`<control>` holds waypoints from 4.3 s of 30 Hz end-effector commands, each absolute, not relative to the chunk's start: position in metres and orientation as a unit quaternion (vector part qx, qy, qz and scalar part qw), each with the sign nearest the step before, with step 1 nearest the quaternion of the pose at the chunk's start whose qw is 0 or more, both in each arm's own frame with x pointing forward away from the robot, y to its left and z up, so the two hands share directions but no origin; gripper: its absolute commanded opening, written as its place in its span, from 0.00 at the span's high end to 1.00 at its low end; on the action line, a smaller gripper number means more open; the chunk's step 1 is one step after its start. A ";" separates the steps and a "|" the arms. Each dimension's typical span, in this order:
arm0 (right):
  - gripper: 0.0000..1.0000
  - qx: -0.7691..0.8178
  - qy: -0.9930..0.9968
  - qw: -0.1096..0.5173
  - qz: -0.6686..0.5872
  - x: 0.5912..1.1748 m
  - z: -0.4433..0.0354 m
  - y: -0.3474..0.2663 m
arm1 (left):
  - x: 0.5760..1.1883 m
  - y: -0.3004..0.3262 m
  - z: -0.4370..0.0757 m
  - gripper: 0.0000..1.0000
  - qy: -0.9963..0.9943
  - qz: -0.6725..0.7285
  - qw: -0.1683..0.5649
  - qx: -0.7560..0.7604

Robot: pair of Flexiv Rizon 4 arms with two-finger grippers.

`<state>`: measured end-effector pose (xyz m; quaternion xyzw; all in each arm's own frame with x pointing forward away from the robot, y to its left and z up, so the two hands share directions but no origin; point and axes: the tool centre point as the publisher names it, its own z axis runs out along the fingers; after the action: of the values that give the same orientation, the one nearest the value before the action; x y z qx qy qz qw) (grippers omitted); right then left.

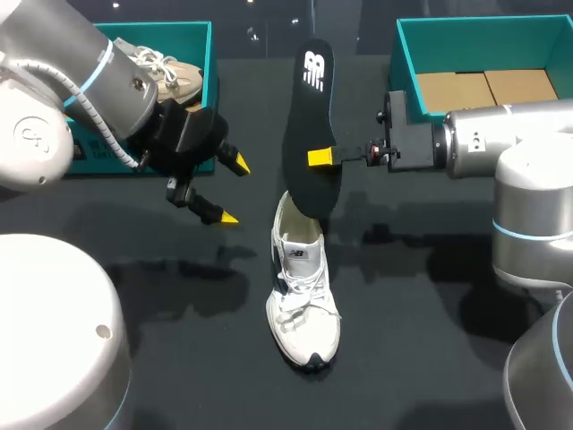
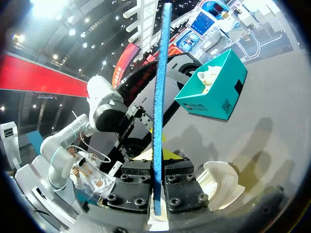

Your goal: Take the shoe out of the shoebox, open the shoe tongue, remove and reinsert the insole, then place the shoe into the shoebox

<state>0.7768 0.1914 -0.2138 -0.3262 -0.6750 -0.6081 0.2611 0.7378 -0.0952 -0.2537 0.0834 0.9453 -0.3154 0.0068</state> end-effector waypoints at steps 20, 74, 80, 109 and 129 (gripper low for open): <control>1.00 -0.249 -0.684 0.233 -0.645 0.792 -0.246 0.203 | 0.749 -0.107 -0.294 0.00 0.953 -0.286 -0.040 0.088; 1.00 -0.187 -0.669 0.233 -0.680 0.791 -0.284 0.211 | 0.754 -0.130 -0.352 0.00 0.969 -0.233 -0.028 0.073; 1.00 -0.185 -0.667 0.233 -0.683 0.791 -0.288 0.209 | 0.754 -0.130 -0.352 0.00 0.969 -0.233 -0.028 0.073; 1.00 -0.148 -0.667 0.239 -0.690 0.786 -0.290 0.214 | 0.754 -0.130 -0.352 0.00 0.969 -0.233 -0.028 0.073; 1.00 -0.158 -0.665 0.247 -0.687 0.778 -0.306 0.208 | 0.754 -0.130 -0.352 0.00 0.969 -0.233 -0.028 0.073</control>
<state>0.7834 0.2106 -0.3026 -0.1553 -0.6660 -0.6855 0.2497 0.7543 -0.1297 -0.3517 0.0735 0.9690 -0.2339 -0.0289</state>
